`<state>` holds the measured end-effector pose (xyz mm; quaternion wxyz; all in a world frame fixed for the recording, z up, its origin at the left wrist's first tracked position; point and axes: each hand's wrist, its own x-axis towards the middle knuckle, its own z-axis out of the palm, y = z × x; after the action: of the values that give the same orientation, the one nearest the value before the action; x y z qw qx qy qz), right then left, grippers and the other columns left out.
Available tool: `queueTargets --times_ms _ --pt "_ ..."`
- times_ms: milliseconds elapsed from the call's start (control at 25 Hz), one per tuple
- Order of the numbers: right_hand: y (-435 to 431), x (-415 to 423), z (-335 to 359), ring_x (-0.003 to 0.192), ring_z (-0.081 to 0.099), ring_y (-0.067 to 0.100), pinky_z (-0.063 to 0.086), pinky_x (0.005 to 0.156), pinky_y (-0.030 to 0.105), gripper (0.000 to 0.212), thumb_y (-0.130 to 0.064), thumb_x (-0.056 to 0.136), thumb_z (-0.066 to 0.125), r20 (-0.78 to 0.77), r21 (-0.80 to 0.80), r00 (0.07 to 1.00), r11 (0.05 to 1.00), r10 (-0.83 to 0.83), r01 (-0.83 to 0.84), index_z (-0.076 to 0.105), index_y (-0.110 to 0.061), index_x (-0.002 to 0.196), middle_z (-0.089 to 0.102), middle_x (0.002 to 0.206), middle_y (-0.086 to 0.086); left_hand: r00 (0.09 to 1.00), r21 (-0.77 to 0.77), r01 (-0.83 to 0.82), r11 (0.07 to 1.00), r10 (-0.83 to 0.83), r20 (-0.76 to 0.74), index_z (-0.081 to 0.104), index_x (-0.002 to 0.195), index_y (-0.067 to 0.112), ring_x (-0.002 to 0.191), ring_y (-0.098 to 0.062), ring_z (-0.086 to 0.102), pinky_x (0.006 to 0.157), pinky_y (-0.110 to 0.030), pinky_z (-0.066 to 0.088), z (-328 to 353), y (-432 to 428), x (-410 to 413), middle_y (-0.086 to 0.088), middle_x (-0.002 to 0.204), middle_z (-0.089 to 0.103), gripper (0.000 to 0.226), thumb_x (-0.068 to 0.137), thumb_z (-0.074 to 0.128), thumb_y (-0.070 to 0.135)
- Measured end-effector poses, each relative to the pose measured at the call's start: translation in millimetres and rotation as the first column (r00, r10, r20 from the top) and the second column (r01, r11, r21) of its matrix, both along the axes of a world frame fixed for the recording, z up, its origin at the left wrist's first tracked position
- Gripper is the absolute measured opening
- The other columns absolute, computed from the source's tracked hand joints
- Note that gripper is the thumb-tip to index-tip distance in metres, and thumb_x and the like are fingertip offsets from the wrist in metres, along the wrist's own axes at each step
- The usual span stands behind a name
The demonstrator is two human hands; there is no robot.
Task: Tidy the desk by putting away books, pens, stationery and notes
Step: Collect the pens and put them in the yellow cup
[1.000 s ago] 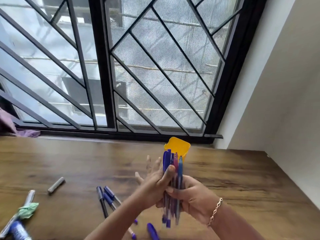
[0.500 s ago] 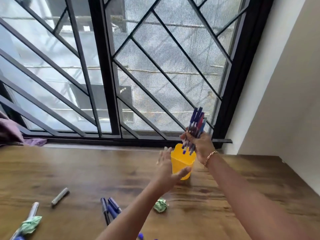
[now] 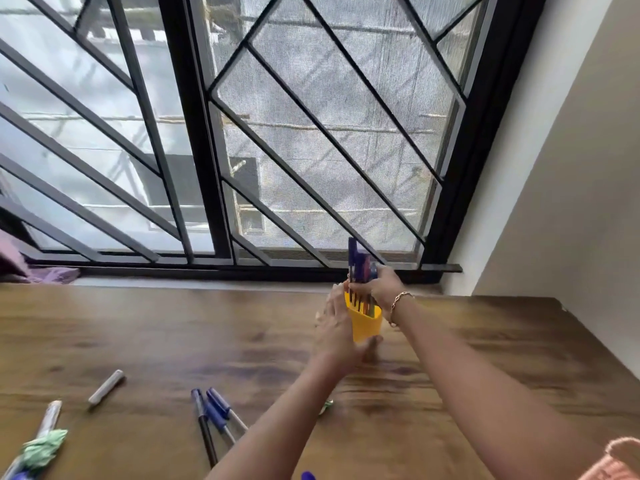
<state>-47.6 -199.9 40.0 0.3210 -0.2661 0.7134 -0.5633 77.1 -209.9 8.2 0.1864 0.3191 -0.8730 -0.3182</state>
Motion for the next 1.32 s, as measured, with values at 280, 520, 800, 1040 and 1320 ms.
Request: queueTargets --times_ms 280,520,800,1040,1320 --pt "1 -6 4 0.071 0.056 0.02 0.05 0.068 0.034 0.035 0.024 0.071 0.059 -0.029 0.098 1.0 0.995 0.005 -0.002 0.057 -0.008 0.083 0.058 0.077 0.01 1.0 0.026 0.023 0.999 -0.023 -0.011 -0.004 0.149 0.011 0.145 -0.017 0.009 0.118 -0.037 0.011 -4 -5 0 -0.004 0.157 0.007 0.107 0.076 0.071 0.035" --pt "18 -14 24 0.083 0.061 0.024 0.055 0.079 0.031 0.039 0.02 0.07 0.065 -0.127 0.047 0.991 0.998 -0.042 0.049 0.059 0.003 0.105 0.062 0.08 0.007 0.993 0.107 0.036 0.994 -0.023 -0.117 0.005 0.148 0.009 0.145 -0.02 0.009 0.118 -0.038 0.012 -3 -2 25 -0.008 0.157 0.011 0.102 0.077 0.074 0.029" --pt "96 65 49 0.065 0.061 0.011 0.055 0.064 0.022 0.022 0.009 0.076 0.065 -0.314 -0.003 0.949 1.0 0.024 -0.027 0.062 0.002 0.097 0.063 0.079 0.008 0.949 0.404 -0.006 0.915 0.132 -0.285 0.038 0.137 0.009 0.131 -0.018 0.042 0.11 -0.033 0.034 3 36 107 -0.011 0.14 0.045 0.065 0.081 0.07 0.016" --pt "160 175 -22 0.087 0.062 0.018 0.051 0.079 0.033 0.022 -0.023 0.079 0.071 -0.33 0.697 0.729 0.675 0.6 -0.241 0.064 -0.012 0.097 0.065 0.093 0.006 0.696 0.838 -0.135 0.53 0.652 -0.301 0.058 0.092 0.013 0.093 -0.017 0.058 0.078 -0.026 0.048 -2 72 175 -0.014 0.102 0.063 0.01 0.089 0.056 0.004" --pt "172 213 -45 0.108 0.058 0.027 0.044 0.083 0.03 0.027 -0.017 0.086 0.054 -0.449 0.813 0.619 0.582 0.644 -0.016 0.049 -0.014 0.112 0.063 0.114 0.006 0.681 0.942 -0.102 0.32 0.713 -0.169 0.057 0.095 0.008 0.106 -0.025 0.06 0.092 -0.037 0.048 4 97 199 -0.012 0.097 0.065 0.016 0.095 0.042 0.002"
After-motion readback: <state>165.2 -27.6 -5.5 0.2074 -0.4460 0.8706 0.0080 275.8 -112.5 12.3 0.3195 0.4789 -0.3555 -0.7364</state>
